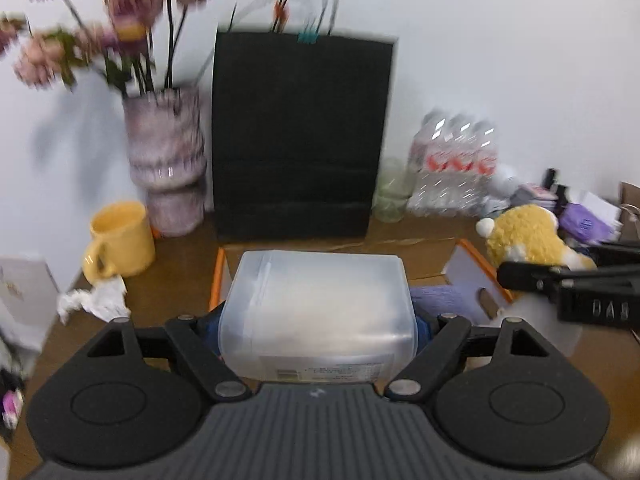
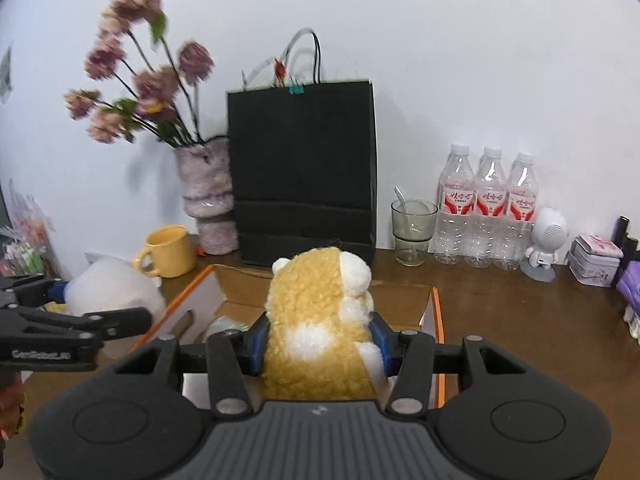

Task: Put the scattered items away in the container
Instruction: 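Lower the container and plush toy into the box and release both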

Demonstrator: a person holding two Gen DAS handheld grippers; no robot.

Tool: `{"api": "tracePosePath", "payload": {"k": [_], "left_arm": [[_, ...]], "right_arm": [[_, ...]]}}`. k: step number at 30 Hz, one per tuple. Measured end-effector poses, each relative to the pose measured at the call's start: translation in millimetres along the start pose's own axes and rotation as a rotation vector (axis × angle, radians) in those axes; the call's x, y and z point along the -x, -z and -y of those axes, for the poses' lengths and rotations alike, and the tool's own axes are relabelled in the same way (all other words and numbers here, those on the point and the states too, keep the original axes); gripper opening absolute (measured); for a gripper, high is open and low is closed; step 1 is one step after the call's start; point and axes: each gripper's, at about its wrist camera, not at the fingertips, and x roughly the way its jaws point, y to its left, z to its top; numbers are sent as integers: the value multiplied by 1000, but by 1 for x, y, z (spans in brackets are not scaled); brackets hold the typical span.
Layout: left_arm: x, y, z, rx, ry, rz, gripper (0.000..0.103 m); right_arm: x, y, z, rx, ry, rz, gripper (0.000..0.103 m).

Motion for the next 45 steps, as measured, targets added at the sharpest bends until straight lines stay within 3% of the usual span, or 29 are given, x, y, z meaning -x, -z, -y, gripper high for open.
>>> {"api": "tracePosePath", "payload": {"k": [4, 8, 14, 19, 22, 25, 27, 29, 34, 38, 42, 45], "left_arm": [[-56, -4, 0, 32, -47, -131, 83], [-92, 9, -1, 41, -75, -229, 83], [-112, 19, 12, -23, -94, -276, 83], [-130, 27, 15, -34, -106, -340, 84], [-128, 27, 14, -20, -110, -318, 86], [-113, 21, 12, -1, -98, -269, 96], [-102, 15, 8, 2, -106, -234, 100], [-88, 9, 3, 22, -101, -200, 103], [-34, 5, -10, 41, -64, -57, 103], [20, 27, -20, 11, -37, 65, 103], [62, 68, -39, 28, 3, 120, 103], [82, 102, -52, 32, -21, 138, 103]], "right_arm": [[-55, -7, 3, 23, 50, -97, 48], [-104, 7, 10, 21, 77, -211, 48], [-148, 34, 16, -12, 83, -338, 48], [-158, 46, 19, -32, 88, -369, 50], [-159, 46, 22, -54, 75, -386, 53], [-153, 42, 22, -63, 52, -381, 60], [-143, 37, 18, -53, 47, -351, 67], [-132, 31, 16, -34, 78, -316, 84], [-90, 15, 19, -66, 32, -217, 88], [-36, 13, 19, -57, 2, -100, 91], [21, 35, 22, -22, 20, -4, 92], [52, 64, 29, -24, 21, 30, 92]]}}
